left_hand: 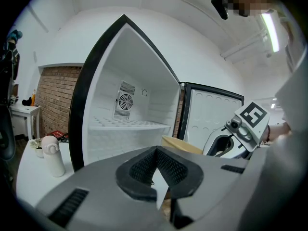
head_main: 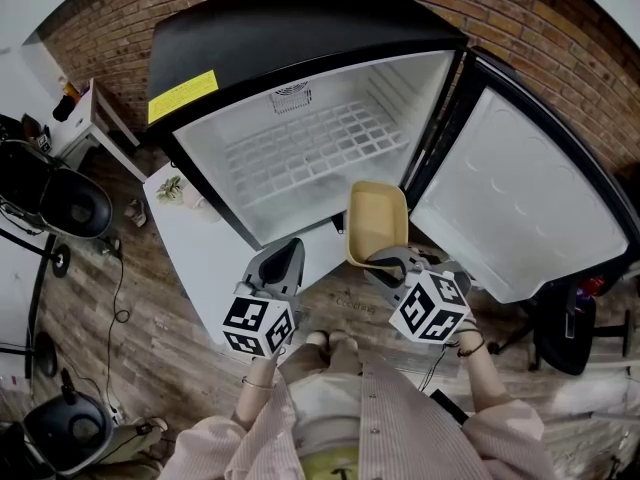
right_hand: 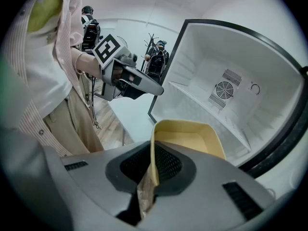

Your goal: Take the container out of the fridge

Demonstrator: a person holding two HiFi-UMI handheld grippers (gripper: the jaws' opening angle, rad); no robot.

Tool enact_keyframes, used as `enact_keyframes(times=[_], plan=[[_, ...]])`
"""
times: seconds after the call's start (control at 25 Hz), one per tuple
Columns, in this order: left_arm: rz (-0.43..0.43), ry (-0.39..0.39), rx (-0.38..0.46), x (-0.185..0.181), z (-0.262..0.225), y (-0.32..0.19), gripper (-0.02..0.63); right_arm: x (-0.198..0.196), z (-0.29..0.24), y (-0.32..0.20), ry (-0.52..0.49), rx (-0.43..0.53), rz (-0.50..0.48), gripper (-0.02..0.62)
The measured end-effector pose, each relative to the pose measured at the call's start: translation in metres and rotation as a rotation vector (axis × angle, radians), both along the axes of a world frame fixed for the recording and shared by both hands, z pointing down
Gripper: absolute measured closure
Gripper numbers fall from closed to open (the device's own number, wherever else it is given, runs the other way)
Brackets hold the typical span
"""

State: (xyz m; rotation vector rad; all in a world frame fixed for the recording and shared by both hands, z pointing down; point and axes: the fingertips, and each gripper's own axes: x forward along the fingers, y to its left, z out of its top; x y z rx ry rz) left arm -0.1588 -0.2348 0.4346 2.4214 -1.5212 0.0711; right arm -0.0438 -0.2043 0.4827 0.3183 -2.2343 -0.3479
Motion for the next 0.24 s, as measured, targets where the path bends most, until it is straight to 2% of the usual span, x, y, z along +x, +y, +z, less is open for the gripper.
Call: enact_keyframes(times=[0.24], plan=[[-0.005, 0.000, 0.006, -0.0047, -0.0025, 0.0010, 0.615, -0.0029, -0.0026, -0.0013, -0.001, 0.005, 0.003, 0.571]])
